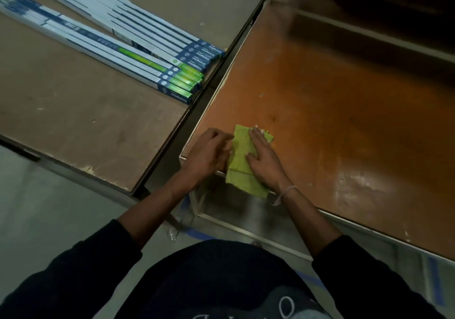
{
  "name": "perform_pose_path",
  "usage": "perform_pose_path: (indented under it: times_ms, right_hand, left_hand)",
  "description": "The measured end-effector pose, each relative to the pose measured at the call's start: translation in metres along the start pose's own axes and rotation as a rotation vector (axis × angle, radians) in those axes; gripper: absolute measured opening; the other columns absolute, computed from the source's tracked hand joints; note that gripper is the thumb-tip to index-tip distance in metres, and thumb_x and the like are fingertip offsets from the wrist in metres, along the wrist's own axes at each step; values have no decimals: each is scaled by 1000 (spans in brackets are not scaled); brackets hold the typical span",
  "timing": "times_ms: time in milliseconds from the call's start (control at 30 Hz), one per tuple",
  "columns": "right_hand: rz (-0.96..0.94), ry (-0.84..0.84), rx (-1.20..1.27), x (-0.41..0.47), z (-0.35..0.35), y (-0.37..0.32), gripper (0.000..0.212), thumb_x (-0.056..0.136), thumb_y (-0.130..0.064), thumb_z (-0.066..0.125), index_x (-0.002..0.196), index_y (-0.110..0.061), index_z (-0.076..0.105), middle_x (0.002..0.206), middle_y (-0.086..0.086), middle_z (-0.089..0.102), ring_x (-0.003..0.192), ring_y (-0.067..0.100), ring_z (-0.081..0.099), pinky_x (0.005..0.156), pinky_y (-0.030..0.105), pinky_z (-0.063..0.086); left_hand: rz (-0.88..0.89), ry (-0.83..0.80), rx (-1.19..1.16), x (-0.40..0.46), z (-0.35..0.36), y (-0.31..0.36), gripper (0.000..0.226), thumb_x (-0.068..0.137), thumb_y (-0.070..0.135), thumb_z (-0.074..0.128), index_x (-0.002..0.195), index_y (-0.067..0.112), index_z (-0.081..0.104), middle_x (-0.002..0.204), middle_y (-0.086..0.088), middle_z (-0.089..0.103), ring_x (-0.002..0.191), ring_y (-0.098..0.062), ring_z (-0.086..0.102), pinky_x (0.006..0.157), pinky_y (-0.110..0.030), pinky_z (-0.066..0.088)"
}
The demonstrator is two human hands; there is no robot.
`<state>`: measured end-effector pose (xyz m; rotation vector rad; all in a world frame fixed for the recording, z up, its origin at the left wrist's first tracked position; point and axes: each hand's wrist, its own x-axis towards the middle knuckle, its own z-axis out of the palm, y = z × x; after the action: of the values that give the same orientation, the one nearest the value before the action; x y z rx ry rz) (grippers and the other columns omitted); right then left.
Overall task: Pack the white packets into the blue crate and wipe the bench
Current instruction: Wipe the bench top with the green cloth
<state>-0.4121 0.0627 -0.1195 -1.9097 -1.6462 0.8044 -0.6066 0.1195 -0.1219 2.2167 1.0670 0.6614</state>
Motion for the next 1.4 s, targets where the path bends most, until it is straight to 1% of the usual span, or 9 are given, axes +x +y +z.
perform_pose_path:
  times_ms: [100, 233, 367, 667, 900, 1000, 1067, 1200, 1400]
  right_hand:
    - [-27, 106, 42, -3, -10, 3, 64, 90, -6, 64, 150, -12, 43, 164, 4, 26, 153, 21, 18, 122, 27, 16]
    - [-132, 228, -143, -13, -20, 18, 41, 80, -23, 73, 119, -15, 69, 134, 5, 56, 127, 26, 48, 105, 44, 44]
    - [-149, 202, -384, -18, -25, 21, 42, 78, -46, 75, 113, -24, 72, 113, -7, 57, 104, 20, 47, 84, 39, 47]
    - [-151, 216, -468, -15, -26, 17, 22, 81, -45, 71, 93, -27, 70, 98, -11, 59, 99, 17, 45, 81, 41, 46]
    - [-68, 227, 127, -31, -46, 16, 13, 84, -32, 68, 92, -24, 61, 95, -7, 63, 91, 16, 57, 79, 41, 50]
    - [82, 255, 360, -45, -53, 18, 18, 86, -41, 67, 95, -29, 58, 92, -6, 63, 86, 19, 61, 77, 45, 54]
    - [152, 323, 385, -56, -56, 24, 20, 87, -44, 67, 98, -30, 57, 96, -2, 65, 90, 23, 63, 80, 48, 56]
    - [233, 525, 349, -90, -71, 41, 30, 91, -29, 71, 110, -16, 51, 102, -4, 60, 88, 6, 55, 79, 29, 49]
    - [336, 732, 350, -165, -114, 97, 37, 87, -26, 75, 107, -11, 47, 97, -5, 55, 84, -7, 50, 71, 12, 41]
  left_hand:
    - [-57, -70, 25, 12, 4, 2, 43, 89, 19, 73, 131, 16, 64, 119, -9, 52, 102, -27, 60, 90, -46, 56]
    - [-85, -112, 68, 25, 5, 3, 44, 84, 17, 79, 127, 16, 68, 115, -9, 52, 99, -26, 61, 90, -45, 54]
    - [-45, -171, 162, 29, 1, 3, 48, 83, 28, 83, 128, 16, 71, 123, -9, 54, 103, -24, 60, 95, -35, 50]
    - [123, -139, 258, 32, 0, 2, 27, 79, 29, 85, 101, 15, 78, 115, -8, 57, 106, -29, 56, 86, -46, 53]
    - [113, -204, -242, 39, -19, 17, 13, 89, 23, 72, 98, 16, 66, 117, 0, 67, 114, -15, 64, 95, -30, 52]
    - [-35, -260, -452, 42, -10, 33, 15, 96, 33, 65, 102, 20, 60, 100, -7, 71, 96, -19, 69, 85, -47, 56]
    - [-85, -260, -499, 44, 2, 48, 21, 98, 36, 63, 106, 17, 57, 96, -16, 70, 91, -24, 69, 81, -55, 56]
    - [-153, -330, -578, 44, 35, 84, 27, 99, 33, 64, 117, 26, 45, 94, -29, 67, 85, -41, 68, 75, -60, 58]
    - [-90, -621, -627, 48, 96, 155, 27, 95, 1, 68, 113, 12, 50, 104, -19, 59, 85, -27, 62, 74, -46, 53]
